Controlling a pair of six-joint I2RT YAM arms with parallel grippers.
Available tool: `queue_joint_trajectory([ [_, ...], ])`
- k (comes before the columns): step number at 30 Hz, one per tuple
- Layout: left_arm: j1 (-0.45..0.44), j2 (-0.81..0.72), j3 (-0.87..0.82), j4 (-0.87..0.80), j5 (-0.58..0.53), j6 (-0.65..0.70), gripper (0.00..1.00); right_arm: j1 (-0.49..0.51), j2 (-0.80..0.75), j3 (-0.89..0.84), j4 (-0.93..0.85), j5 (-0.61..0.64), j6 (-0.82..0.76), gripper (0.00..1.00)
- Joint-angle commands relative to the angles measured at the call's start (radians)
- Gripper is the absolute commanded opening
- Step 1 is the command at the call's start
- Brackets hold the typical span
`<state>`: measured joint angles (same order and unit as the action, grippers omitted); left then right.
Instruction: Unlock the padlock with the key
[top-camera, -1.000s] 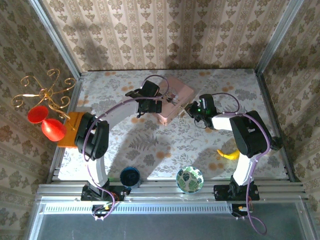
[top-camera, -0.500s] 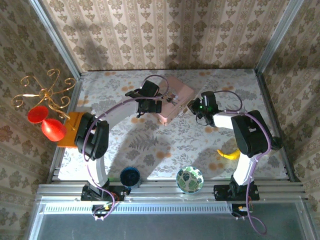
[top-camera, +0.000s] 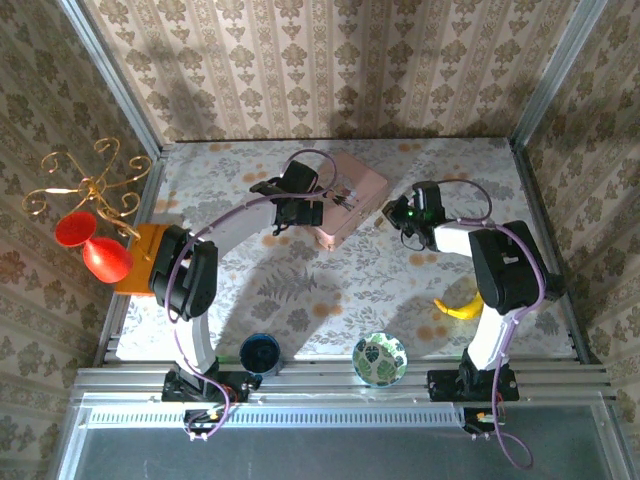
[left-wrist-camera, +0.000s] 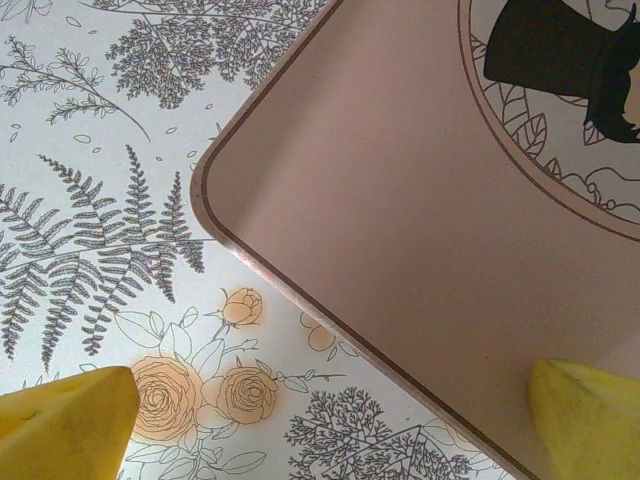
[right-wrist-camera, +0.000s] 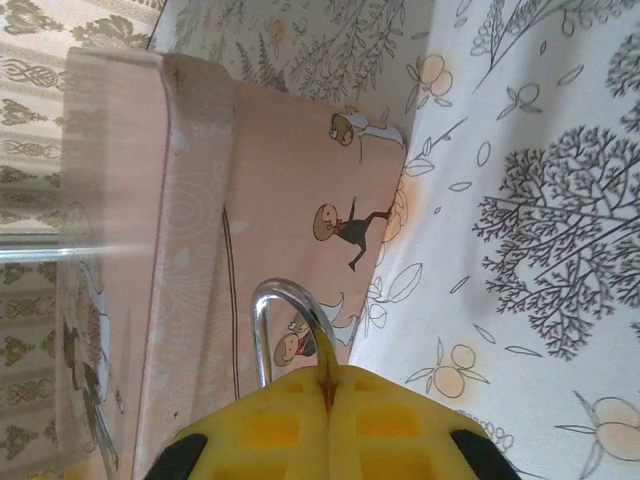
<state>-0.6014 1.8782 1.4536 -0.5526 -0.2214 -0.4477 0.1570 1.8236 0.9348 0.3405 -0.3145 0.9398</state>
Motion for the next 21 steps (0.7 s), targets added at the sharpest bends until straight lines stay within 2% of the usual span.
queue_joint_trajectory([
  [1,0.022,-0.005,-0.016,-0.118,-0.049,0.021,1.00,-0.031,-0.066,-0.026,-0.040,-0.080,-0.083,0.00],
  [10,0.018,-0.046,-0.018,-0.115,-0.048,0.018,1.00,-0.109,-0.089,-0.067,-0.069,-0.288,-0.150,0.00],
  [21,-0.010,-0.090,0.000,-0.130,-0.063,0.027,1.00,-0.110,-0.036,-0.052,-0.168,-0.352,-0.234,0.00],
])
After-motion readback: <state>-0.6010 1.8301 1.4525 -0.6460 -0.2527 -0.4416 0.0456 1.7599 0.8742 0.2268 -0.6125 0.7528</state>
